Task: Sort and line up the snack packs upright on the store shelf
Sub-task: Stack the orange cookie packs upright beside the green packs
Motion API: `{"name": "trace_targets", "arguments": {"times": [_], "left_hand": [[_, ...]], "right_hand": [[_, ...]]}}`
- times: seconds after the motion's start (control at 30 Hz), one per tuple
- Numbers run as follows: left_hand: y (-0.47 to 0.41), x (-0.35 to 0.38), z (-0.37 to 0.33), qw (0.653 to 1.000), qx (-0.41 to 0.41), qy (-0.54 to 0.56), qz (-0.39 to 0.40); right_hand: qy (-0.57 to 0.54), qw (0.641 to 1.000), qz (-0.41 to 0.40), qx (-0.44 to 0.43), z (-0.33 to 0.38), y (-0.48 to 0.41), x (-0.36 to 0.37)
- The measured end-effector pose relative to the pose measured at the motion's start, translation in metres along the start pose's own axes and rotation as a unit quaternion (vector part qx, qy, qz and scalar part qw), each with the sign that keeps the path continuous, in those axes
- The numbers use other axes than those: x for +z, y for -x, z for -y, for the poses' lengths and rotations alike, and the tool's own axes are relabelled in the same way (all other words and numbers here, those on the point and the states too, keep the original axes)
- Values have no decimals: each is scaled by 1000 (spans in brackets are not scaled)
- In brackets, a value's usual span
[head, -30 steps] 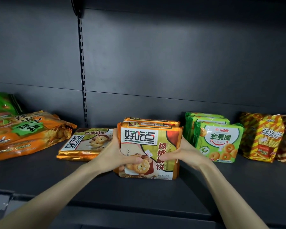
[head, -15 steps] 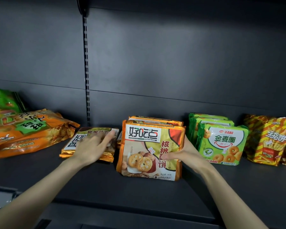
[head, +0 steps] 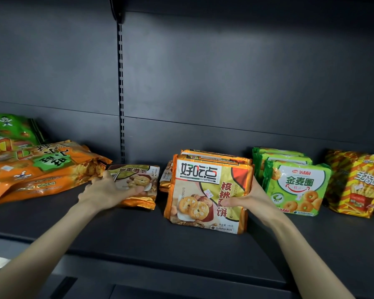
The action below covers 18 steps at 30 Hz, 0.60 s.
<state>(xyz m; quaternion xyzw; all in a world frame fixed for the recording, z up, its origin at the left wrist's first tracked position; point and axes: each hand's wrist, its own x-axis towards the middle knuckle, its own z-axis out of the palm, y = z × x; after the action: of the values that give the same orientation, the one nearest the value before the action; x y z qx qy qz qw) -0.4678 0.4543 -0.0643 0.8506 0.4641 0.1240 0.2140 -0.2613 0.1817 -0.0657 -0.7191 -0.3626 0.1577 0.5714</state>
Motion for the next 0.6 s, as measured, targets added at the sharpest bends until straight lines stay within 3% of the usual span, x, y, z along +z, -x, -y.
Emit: {"name": "trace_targets", "arguments": {"times": [0.2, 0.47, 0.6], "left_hand": [[10, -2, 1, 993, 80, 67, -56], [8, -12, 14, 972, 160, 156, -74], [5, -15, 19, 965, 143, 206, -84]], "right_hand": [[-5, 1000, 6, -4, -1, 0, -1], [-8, 1000, 17, -1, -1, 0, -2], [-9, 1000, 21, -2, -1, 0, -1]]}}
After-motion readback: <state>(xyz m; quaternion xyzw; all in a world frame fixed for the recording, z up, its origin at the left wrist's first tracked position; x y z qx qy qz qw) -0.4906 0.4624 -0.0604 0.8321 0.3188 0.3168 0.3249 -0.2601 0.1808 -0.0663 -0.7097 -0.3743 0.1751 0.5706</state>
